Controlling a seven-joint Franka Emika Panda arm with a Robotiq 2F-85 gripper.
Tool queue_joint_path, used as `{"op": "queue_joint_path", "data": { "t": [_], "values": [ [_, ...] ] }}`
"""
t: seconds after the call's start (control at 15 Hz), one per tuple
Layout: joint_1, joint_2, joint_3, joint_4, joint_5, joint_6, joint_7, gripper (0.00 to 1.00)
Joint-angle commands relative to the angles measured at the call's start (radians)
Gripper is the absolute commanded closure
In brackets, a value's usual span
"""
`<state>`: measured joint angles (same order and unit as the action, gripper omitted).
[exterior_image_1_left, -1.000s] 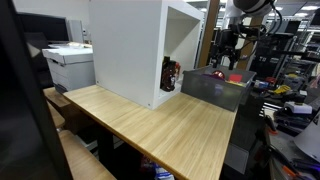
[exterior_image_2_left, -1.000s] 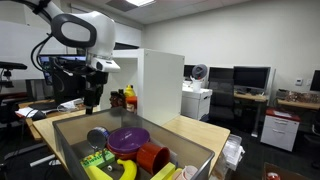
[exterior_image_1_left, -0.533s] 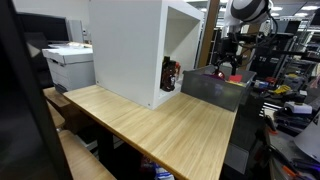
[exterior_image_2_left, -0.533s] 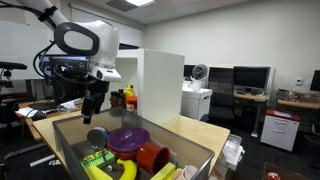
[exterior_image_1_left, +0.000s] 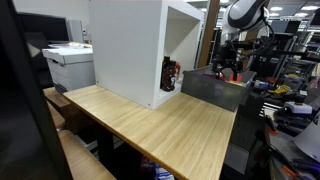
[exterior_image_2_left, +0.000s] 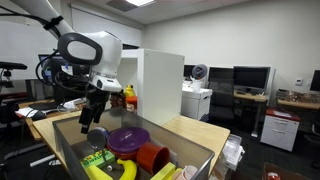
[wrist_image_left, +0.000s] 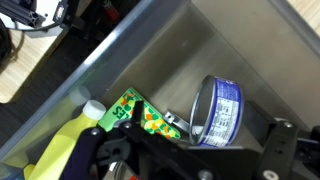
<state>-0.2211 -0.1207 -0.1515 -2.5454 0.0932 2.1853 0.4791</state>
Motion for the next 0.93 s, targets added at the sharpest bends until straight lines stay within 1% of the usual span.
{"op": "queue_joint_path", "data": {
  "t": [0.0, 0.4, 0.87],
  "values": [
    [0.003, 0.043, 0.004, 0.005, -0.038, 0.050, 0.049, 0.00],
    [0.014, 0.066, 0.004, 0.011, -0.052, 0.121, 0.051, 0.00],
    [0.030, 0.062, 0.010, 0.026, -0.035, 0.145, 0.046, 0.00]
  ]
}}
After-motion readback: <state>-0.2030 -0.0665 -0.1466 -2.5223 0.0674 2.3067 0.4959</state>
